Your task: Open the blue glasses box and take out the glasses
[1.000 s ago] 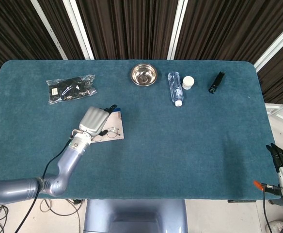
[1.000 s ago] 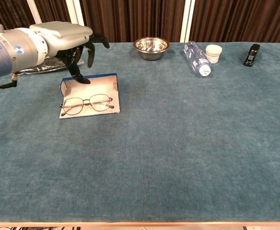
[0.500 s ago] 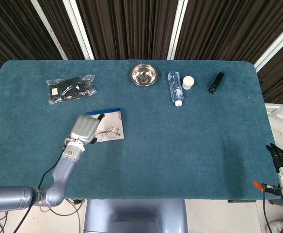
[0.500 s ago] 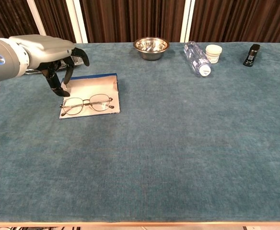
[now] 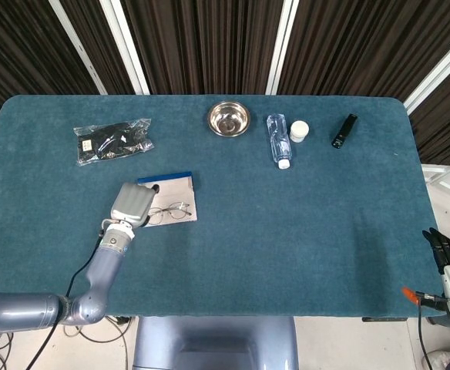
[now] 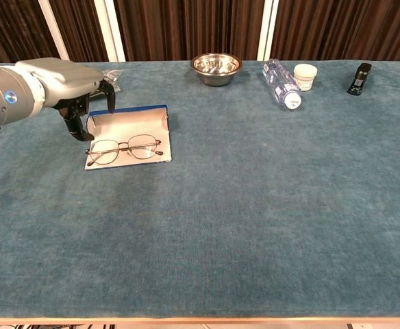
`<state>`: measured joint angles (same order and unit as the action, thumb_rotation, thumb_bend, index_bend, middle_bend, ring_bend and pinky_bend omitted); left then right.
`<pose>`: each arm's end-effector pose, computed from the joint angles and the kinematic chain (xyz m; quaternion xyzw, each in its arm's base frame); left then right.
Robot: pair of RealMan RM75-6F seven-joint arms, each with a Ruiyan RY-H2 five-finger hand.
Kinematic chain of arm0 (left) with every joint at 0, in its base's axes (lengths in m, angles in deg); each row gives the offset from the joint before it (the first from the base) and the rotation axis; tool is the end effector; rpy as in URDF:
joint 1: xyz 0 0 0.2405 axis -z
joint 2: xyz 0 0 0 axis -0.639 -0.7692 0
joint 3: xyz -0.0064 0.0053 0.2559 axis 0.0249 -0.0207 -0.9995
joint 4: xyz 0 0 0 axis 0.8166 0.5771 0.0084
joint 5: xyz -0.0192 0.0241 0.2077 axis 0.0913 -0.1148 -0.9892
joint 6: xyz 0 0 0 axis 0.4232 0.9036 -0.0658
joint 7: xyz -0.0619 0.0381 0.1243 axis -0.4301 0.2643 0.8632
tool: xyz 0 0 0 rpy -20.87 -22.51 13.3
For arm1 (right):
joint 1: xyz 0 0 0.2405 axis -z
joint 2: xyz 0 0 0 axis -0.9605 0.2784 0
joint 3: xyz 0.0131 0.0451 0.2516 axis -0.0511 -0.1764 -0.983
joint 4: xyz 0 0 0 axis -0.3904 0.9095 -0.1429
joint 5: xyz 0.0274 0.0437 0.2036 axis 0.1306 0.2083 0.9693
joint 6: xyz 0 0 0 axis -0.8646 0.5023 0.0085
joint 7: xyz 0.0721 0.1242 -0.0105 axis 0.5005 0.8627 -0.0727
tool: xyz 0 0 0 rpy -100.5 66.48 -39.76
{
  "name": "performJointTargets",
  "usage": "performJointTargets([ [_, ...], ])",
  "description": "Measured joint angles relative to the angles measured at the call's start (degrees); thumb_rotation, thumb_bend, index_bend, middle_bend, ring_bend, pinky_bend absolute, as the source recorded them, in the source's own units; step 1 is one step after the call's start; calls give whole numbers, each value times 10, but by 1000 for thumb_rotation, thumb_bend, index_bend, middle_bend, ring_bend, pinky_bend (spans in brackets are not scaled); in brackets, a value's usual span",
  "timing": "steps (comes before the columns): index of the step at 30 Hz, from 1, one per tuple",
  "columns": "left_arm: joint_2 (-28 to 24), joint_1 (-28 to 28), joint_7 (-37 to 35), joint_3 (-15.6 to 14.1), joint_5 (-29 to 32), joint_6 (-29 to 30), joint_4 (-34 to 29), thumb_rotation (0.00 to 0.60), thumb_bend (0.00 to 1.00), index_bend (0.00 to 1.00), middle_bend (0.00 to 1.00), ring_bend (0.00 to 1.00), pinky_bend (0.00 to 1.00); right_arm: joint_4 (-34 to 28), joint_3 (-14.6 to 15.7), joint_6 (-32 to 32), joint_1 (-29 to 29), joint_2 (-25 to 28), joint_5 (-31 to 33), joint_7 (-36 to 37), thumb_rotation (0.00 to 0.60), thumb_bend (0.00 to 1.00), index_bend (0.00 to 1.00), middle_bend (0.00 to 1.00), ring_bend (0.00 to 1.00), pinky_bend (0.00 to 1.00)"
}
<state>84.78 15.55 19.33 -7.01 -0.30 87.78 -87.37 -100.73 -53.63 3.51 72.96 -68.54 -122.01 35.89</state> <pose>-0.1224 0.3590 -0.0041 -0.7584 -0.3233 -0.2133 0.5242 -0.3236 -0.1574 0.1848 0.5401 -0.4686 0.4045 0.5702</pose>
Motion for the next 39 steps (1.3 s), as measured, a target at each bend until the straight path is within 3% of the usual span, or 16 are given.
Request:
performJointTargets([
  [8,42,16,17,33,104,7,31,600,291,410,1000,1000,1000,0,1,0,0,1,-1,4,600,204,0,0,0,199],
  [12,66,22,16,48,125,13,52,600,321,416,1000,1000,1000,0,1,0,0,2,-2,6,600,204,0,0,0,199],
  [23,101,32,10,67,137,15,89,600,359,439,1000,1000,1000,-1,1,-1,0,2,-1,9,600,204,0,0,0,199],
  [39,117,34,10,69,134,8,109,600,359,465,1000,1000,1000,-1,1,0,0,2,-2,10,600,205,0,0,0,199],
])
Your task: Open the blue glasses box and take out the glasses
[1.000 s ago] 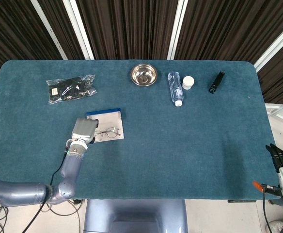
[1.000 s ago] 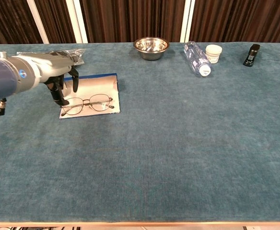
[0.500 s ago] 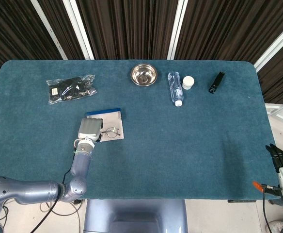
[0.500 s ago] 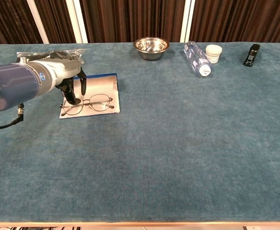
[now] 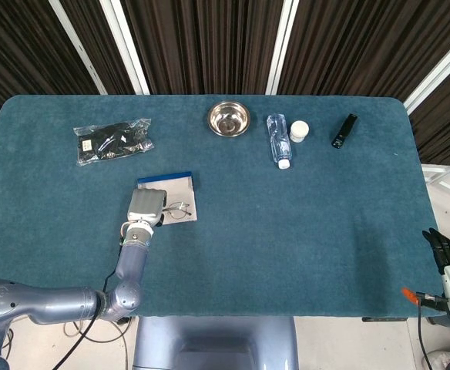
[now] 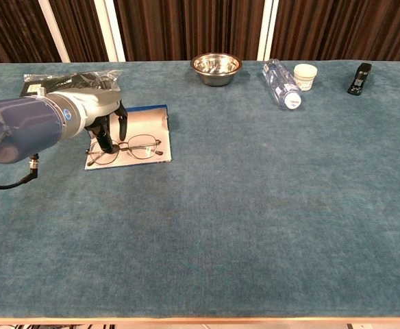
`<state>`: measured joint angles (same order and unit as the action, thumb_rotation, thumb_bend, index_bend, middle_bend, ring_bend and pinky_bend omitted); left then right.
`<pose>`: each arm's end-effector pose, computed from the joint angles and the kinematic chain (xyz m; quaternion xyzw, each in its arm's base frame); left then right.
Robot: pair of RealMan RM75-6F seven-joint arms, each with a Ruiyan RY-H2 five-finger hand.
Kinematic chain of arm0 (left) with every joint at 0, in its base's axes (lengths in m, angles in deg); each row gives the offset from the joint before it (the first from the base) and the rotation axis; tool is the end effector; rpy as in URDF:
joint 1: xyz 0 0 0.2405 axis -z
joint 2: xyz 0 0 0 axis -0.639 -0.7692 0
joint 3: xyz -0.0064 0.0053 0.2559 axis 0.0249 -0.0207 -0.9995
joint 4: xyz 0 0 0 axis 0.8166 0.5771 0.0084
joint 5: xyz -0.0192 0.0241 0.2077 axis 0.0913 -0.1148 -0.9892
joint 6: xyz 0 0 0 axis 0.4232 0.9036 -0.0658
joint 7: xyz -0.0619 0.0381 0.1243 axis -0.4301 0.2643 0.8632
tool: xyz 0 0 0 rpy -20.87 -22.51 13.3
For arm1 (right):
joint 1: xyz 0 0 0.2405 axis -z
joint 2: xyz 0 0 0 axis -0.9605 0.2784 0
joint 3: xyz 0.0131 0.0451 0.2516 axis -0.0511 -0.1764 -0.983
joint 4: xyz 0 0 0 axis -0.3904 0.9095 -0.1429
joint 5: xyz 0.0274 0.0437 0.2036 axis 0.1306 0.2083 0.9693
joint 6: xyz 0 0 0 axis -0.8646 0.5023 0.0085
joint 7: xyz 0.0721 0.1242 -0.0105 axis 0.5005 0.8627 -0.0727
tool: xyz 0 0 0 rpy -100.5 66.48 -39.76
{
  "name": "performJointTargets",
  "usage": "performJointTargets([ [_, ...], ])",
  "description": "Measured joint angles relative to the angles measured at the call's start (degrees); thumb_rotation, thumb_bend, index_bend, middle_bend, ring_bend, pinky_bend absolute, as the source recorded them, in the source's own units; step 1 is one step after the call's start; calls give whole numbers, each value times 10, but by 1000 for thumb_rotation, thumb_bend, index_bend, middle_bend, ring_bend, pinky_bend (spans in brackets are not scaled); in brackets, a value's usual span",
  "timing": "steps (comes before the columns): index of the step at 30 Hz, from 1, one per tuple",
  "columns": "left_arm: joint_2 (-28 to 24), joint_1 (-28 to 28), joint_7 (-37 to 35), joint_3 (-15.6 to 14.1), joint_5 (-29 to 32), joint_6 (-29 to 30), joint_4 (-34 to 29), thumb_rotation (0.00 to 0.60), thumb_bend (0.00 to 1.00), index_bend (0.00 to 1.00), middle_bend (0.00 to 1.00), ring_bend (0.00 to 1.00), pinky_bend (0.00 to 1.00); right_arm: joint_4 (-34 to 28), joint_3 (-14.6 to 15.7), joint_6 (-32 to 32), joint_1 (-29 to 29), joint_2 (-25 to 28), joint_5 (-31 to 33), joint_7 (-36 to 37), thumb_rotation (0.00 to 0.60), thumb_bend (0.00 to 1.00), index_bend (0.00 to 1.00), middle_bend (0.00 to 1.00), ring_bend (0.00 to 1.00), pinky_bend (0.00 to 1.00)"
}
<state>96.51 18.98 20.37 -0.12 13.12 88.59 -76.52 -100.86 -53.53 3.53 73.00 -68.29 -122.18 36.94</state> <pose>-0.1079 0.3730 -0.0504 -0.7025 -0.4271 -0.2022 0.5321 -0.3233 -0.1568 0.1856 0.5373 -0.4730 0.4088 0.5661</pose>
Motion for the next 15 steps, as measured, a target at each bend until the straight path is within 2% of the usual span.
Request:
performJointTargets([
  [15,9,4,7,6,6,-15,22,600,373,481,1000,1000,1000,1,0,1,0,0,1,0,600,204,0,0,0,199],
])
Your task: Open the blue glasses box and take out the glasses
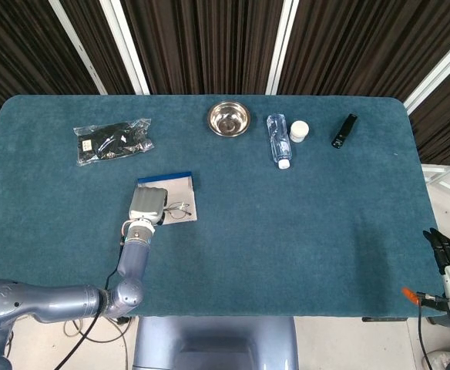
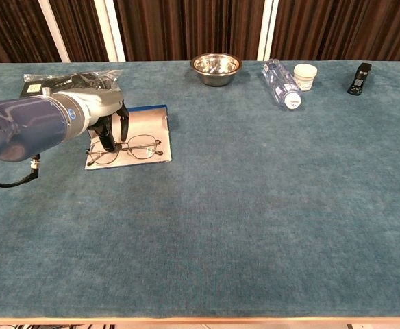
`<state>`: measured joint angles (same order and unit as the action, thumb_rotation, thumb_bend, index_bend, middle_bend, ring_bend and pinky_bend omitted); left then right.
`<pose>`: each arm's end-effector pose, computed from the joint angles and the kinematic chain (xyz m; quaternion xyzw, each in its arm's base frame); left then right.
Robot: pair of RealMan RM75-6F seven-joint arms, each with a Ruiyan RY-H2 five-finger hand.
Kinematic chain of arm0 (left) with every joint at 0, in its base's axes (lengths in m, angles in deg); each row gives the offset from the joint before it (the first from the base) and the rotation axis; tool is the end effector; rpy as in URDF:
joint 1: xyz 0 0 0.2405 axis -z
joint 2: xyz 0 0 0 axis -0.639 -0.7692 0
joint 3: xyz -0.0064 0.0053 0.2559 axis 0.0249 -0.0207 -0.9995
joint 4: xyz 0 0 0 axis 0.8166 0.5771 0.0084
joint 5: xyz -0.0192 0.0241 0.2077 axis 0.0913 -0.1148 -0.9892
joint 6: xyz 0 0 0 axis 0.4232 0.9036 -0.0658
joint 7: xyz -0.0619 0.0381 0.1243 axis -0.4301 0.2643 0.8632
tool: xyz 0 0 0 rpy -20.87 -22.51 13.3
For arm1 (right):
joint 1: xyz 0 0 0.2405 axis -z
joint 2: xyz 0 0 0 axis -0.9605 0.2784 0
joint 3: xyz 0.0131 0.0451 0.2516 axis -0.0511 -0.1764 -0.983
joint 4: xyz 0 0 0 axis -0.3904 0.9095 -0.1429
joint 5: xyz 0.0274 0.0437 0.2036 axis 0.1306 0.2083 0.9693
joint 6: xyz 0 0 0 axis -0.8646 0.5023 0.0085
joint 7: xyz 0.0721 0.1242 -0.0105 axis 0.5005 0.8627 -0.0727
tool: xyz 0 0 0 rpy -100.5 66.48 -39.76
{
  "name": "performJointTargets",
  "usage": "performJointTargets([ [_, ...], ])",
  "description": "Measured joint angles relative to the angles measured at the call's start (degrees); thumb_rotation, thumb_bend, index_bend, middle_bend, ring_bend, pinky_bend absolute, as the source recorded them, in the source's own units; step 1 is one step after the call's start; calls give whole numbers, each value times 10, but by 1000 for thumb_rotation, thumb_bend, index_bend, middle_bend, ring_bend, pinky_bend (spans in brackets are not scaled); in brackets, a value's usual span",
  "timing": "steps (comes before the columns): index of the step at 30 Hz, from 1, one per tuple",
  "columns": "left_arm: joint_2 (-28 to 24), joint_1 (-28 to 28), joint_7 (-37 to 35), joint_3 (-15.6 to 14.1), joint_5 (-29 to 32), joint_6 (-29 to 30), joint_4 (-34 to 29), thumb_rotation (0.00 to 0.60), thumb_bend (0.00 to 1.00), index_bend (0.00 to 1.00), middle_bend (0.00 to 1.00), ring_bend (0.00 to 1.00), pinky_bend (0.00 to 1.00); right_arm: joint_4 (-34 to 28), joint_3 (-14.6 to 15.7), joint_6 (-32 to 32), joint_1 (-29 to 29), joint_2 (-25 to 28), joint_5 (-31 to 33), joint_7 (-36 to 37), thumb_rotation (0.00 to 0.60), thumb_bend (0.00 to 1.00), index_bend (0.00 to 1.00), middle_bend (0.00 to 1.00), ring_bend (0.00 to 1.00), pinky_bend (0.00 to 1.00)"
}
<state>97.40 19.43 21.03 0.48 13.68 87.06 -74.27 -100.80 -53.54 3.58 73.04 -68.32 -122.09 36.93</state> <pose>-0.1075 0.3781 -0.0544 -0.7040 -0.4269 -0.1983 0.5318 -0.3237 -0.1566 0.1858 0.5366 -0.4730 0.4086 0.5670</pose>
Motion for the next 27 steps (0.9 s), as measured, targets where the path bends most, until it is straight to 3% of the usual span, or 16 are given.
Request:
performJointTargets([
  [27,9,2,-3,4,-6,-6,13,600,373,504,1000,1000,1000,-2,0,-1,0,1,1,1,600,204,0,0,0,199],
])
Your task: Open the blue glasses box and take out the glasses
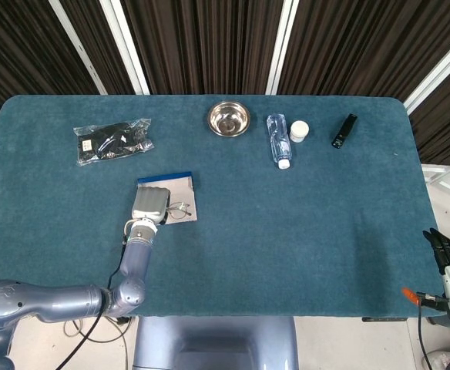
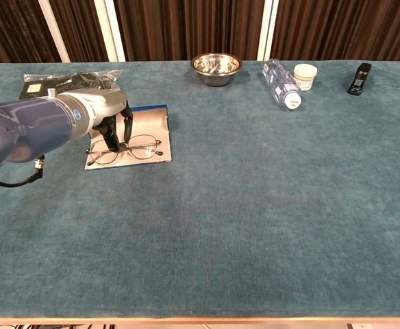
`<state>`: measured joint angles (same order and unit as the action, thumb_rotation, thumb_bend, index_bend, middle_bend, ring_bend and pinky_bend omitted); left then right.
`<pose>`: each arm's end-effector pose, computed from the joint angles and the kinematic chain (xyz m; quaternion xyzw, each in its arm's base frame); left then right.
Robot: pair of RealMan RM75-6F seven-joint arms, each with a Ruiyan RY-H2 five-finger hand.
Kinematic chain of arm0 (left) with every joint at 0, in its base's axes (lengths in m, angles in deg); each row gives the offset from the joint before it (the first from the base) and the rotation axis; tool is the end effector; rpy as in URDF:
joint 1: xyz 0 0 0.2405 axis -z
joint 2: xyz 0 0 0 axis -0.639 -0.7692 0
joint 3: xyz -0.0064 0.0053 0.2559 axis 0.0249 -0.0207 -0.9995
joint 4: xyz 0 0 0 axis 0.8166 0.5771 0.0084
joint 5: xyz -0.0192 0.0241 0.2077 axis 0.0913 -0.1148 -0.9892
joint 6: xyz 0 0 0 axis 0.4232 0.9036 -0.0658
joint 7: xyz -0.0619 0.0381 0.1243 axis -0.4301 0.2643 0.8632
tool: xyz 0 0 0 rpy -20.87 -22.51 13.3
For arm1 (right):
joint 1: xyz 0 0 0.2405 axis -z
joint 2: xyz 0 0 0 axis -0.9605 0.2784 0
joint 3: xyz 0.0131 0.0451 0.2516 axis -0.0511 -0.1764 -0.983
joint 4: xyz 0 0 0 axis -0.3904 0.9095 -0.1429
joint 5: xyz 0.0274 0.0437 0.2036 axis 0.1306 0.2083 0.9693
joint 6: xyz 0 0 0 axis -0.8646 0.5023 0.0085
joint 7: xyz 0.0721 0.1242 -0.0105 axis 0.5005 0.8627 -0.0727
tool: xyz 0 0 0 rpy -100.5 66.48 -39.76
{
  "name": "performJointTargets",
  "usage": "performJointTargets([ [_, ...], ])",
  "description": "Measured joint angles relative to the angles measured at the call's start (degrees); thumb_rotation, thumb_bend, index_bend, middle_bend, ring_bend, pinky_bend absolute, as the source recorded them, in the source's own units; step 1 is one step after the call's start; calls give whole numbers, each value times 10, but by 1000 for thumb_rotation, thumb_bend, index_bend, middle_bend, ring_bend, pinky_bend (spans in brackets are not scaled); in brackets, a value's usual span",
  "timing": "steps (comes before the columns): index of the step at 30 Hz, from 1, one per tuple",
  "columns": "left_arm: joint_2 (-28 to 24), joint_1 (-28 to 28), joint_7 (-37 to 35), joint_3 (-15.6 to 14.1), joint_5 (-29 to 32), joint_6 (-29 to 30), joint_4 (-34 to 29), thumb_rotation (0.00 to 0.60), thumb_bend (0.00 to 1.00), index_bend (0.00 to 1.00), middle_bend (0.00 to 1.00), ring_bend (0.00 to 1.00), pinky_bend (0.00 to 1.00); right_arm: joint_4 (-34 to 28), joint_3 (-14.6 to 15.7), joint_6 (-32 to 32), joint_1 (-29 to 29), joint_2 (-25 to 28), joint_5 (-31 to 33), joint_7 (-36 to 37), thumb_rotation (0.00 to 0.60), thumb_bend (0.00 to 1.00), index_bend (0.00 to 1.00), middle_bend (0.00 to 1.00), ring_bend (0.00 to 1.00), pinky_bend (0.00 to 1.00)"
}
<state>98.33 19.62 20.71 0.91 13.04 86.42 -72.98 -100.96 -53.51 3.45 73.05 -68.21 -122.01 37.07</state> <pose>-0.1045 0.3800 -0.0582 -0.7044 -0.4265 -0.2038 0.5294 -0.3236 -0.1564 0.1859 0.5357 -0.4750 0.4083 0.5663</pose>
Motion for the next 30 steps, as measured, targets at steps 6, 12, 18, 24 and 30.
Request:
performJointTargets([
  [6,1,1,2,1,4,-3,3,600,379,514,1000,1000,1000,-1,0,0,0,0,0,2,600,204,0,0,0,199],
  [12,2,1,6,0,8,-6,4,600,401,527,1000,1000,1000,-2,0,0,0,1,1,2,600,203,0,0,0,199],
  [18,4,1,6,-1,7,-8,6,600,433,552,1000,1000,1000,-2,-1,0,0,1,2,3,600,205,0,0,0,199],
  [24,4,0,4,-1,4,-9,6,600,460,563,1000,1000,1000,-2,-1,0,0,1,2,3,600,205,0,0,0,199],
  [30,1,0,4,-3,-2,-8,0,600,462,567,1000,1000,1000,-3,-1,-1,0,2,3,5,600,204,0,0,0,199],
])
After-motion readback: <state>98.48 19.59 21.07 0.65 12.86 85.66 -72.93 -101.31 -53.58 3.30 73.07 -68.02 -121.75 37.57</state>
